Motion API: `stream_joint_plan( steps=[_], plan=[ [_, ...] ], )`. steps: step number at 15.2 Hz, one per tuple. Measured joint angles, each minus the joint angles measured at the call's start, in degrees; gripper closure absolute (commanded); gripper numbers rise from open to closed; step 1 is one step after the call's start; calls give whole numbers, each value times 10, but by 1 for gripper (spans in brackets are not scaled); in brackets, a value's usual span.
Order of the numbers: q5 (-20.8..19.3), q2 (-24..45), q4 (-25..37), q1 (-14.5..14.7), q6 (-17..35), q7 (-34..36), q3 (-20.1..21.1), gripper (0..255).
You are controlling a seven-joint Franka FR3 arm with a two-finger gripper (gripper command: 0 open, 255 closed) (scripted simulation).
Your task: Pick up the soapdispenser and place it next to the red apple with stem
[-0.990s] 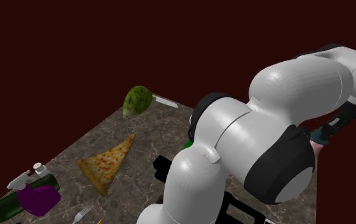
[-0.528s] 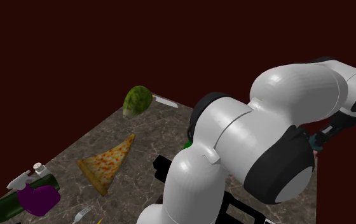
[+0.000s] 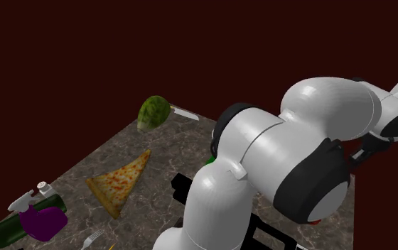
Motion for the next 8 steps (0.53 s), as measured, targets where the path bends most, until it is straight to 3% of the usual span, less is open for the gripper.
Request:
stream_joint_plan(
  steps=[2, 3, 5, 8],
  plan=[
    [3, 4, -12, 0, 14, -2, 1, 255],
    [3, 4, -12, 0, 14, -2, 1, 0],
    [6, 8, -14, 2, 18, 11, 2, 0],
    [21, 25, -27, 17, 30, 90, 5, 0]
  ],
)
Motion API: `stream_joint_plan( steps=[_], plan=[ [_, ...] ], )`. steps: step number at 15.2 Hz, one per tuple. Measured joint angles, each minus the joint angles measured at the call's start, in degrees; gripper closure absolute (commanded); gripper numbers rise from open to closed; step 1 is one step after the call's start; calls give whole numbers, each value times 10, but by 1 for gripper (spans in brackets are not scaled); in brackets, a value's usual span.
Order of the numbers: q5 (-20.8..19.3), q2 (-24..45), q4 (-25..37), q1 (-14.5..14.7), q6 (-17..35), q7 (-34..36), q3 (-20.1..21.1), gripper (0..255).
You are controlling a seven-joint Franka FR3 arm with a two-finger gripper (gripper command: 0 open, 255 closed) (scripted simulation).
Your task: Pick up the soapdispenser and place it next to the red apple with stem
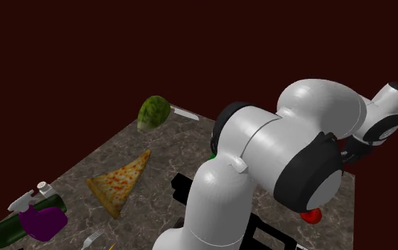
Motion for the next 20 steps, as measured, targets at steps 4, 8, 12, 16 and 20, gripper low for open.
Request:
stream_joint_plan(
  steps=[4, 8, 12, 16, 20],
  plan=[
    [41, 50, 9, 16, 11, 117, 10, 0],
    [87, 101, 30, 26, 13, 226, 18, 0],
    [135, 164, 73, 24, 10, 314, 32, 0],
    [150, 183, 65, 21, 33, 317, 39, 0],
    [158, 192, 54, 21, 52, 313, 44, 0]
  ],
)
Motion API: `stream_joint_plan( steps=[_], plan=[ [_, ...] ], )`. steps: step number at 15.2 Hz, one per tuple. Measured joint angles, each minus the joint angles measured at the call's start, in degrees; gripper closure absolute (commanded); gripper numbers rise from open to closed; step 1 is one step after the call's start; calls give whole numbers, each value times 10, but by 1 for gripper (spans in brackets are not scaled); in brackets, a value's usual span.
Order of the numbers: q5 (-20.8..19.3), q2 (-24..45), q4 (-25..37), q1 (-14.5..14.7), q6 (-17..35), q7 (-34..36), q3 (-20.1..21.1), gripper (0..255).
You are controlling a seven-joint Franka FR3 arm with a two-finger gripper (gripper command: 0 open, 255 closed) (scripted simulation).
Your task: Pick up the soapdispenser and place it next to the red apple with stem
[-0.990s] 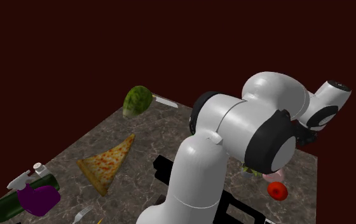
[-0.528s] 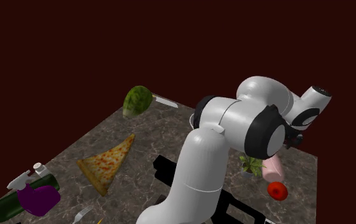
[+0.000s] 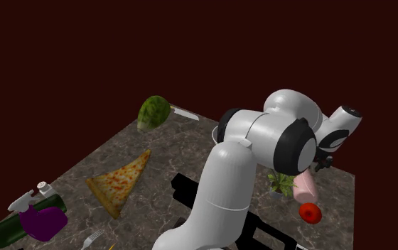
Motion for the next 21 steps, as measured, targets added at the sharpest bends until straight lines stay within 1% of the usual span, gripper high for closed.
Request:
stream_joint_plan(
  steps=[5, 6, 16, 21],
  plan=[
    [1, 2, 0, 0, 2, 0, 1, 0],
    [1, 2, 0, 0, 2, 0, 1, 255],
    [2, 2, 1, 0, 2, 0, 1, 255],
    [-10, -14, 7, 3, -18, 7, -6, 255]
  ],
)
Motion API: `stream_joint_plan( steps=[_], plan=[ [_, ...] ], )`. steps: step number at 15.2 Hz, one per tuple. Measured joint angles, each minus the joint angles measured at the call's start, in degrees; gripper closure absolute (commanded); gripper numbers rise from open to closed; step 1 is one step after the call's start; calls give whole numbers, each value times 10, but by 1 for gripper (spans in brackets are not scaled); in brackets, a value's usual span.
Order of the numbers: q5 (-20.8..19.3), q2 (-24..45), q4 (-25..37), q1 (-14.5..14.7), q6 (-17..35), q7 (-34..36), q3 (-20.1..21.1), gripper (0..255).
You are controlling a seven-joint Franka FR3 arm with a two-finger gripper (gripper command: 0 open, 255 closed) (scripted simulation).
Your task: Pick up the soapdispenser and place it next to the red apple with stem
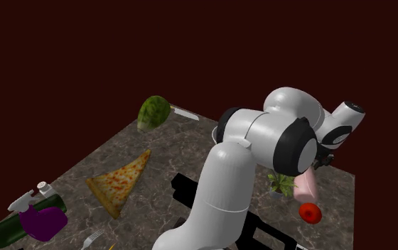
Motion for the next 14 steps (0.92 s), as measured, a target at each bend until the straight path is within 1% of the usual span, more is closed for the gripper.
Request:
stream_joint_plan(
  steps=[7, 11, 12, 14],
  plan=[
    [-20, -30, 12, 9, -37, 16, -12, 255],
    [-29, -41, 26, 9, -60, 21, -17, 255],
    [-29, -41, 26, 9, -60, 21, -17, 0],
    [-30, -35, 26, 10, -53, 15, -15, 0]
  ],
)
